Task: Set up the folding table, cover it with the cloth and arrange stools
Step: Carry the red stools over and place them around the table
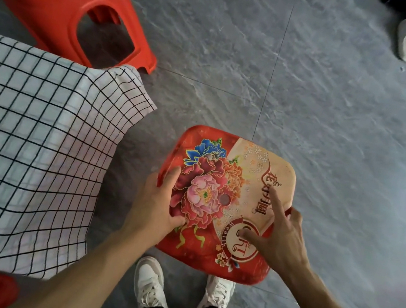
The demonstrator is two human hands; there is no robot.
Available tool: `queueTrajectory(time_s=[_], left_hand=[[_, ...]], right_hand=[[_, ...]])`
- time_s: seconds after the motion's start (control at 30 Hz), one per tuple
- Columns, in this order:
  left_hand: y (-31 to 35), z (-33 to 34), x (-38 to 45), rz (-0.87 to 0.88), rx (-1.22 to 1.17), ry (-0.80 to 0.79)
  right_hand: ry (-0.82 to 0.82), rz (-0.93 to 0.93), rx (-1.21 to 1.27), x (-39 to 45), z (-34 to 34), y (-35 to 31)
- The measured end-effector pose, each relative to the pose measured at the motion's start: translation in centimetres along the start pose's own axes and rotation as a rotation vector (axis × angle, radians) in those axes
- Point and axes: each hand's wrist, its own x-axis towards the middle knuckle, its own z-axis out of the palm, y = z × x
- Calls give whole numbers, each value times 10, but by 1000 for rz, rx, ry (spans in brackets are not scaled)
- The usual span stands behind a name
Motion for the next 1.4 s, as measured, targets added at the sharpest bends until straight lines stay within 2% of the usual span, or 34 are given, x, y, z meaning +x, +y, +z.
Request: queueTrajectory(time_s=[0.6,0.93,1.1,1.23,1.4], left_hand=[[-4,-6,7,17,37,-26],[-11,1,-10,66,22,-96],[-10,4,-12,55,45,-106],[8,-16,-20,99,148,-93],[54,-70,-40,103,190,-4]], right_hand=[[-1,-18,0,5,1,-3],[11,20,-29,-10,3,5],[59,14,-41,-18,8,1],[96,1,-21,-35,-4,-12],[92,-83,32,-69,-55,-31]])
